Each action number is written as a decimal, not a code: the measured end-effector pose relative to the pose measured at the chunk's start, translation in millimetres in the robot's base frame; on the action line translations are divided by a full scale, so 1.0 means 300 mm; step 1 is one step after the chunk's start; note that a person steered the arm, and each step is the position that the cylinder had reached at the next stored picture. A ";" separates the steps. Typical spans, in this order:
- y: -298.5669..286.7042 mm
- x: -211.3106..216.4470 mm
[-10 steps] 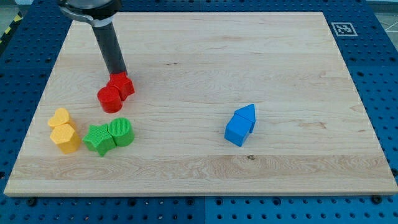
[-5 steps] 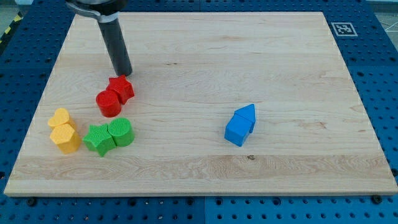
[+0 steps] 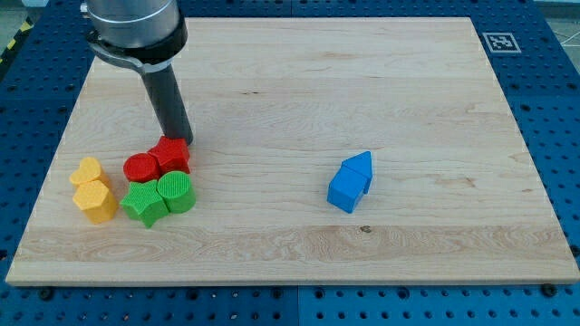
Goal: Push the red blocks closer to the green blocks
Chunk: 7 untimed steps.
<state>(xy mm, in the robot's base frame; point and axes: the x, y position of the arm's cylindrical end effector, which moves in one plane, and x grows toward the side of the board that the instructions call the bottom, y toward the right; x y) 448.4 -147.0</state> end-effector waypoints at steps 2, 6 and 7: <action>-0.026 0.009; -0.061 -0.036; 0.074 -0.059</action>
